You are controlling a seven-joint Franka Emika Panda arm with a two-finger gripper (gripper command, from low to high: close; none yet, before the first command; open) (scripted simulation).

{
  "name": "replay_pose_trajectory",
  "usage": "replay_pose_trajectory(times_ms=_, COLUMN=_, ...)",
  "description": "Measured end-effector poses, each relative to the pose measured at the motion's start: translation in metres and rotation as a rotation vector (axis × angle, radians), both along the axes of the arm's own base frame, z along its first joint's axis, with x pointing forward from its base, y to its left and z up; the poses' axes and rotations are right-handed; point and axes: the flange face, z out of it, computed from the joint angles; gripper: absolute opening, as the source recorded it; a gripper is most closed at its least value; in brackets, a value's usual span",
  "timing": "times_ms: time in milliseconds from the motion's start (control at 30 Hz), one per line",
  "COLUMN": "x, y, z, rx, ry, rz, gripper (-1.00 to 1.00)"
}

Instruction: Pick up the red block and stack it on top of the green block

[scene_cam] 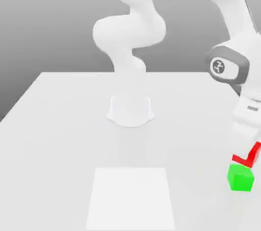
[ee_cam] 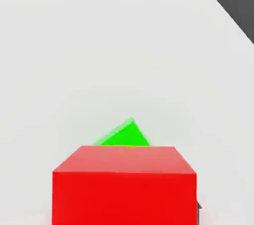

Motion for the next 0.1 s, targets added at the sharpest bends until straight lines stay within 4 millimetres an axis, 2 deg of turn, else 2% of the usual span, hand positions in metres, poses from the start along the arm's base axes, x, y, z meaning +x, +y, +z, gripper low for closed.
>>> replay_pose_trajectory(times_ms=100, x=0.0, y=0.0, z=0.0, rx=0.0, ry=0.0, rz=0.0, gripper=1.0)
